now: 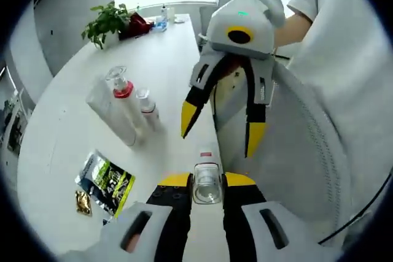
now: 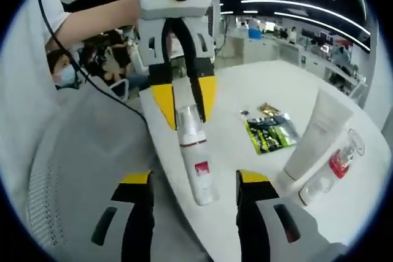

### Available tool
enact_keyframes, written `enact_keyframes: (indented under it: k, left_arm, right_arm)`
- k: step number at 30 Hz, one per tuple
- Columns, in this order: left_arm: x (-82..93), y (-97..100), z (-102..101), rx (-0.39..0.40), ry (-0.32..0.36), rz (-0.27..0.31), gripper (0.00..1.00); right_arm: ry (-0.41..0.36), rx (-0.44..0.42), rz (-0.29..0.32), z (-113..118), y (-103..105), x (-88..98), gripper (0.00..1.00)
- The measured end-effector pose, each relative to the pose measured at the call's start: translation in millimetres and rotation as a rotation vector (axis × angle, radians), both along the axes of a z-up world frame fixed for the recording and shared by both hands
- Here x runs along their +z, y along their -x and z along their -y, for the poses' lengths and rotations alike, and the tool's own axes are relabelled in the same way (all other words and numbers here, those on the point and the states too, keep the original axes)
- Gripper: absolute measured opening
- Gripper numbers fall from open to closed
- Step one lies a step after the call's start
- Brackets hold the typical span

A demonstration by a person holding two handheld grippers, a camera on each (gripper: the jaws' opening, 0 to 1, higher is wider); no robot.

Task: Arrange the skincare products in the storage area until every visible bottle or jar stands upright without overlapping.

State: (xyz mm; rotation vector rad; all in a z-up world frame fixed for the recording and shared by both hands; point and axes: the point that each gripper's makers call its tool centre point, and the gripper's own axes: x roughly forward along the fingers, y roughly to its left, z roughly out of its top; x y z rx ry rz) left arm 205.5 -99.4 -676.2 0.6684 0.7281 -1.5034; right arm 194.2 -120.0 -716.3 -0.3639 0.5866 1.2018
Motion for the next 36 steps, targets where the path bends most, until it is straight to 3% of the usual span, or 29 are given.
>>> enact_keyframes:
  k: [11, 17, 22, 24, 26, 31, 34, 36]
  left_arm:
    - [25.4, 13.7, 16, -0.102, 0.046, 0.001, 0.22]
    - [30.8, 13.8, 21, -0.084, 0.081, -0.004, 0.22]
    - [45.3, 7.8, 28, -0.025, 0.142, -0.004, 0.23]
    - [53.3, 0.5, 32, 0.040, 0.200, -0.004, 0.24]
    - [59.8, -5.1, 35, 0.091, 0.251, -0.003, 0.29]
    - [54.2, -22.1, 29, 0.246, 0.263, 0.009, 0.50]
    - [66.0, -26.3, 37, 0.373, 0.389, -0.040, 0.53]
    - [69.5, -25.6, 42, 0.419, 0.422, -0.043, 0.53]
  right_arm:
    - [0.027, 0.094, 0.079, -5, 7, 6.8, 0.21]
    - [0.022, 0.050, 0.116, -1, 5, 10.5, 0.20]
    - [-0.012, -0.021, 0.135, 4, -1, 22.0, 0.20]
    - [-0.055, -0.068, 0.116, 7, -4, 29.6, 0.19]
    - [-0.095, -0.104, 0.117, 8, -8, 37.3, 0.19]
    - [-0.152, -0.218, 0.119, 17, -21, 53.0, 0.19]
    - [-0.141, -0.302, 0.141, 25, -31, 56.2, 0.19]
    - [-0.137, -0.362, 0.157, 31, -37, 60.1, 0.20]
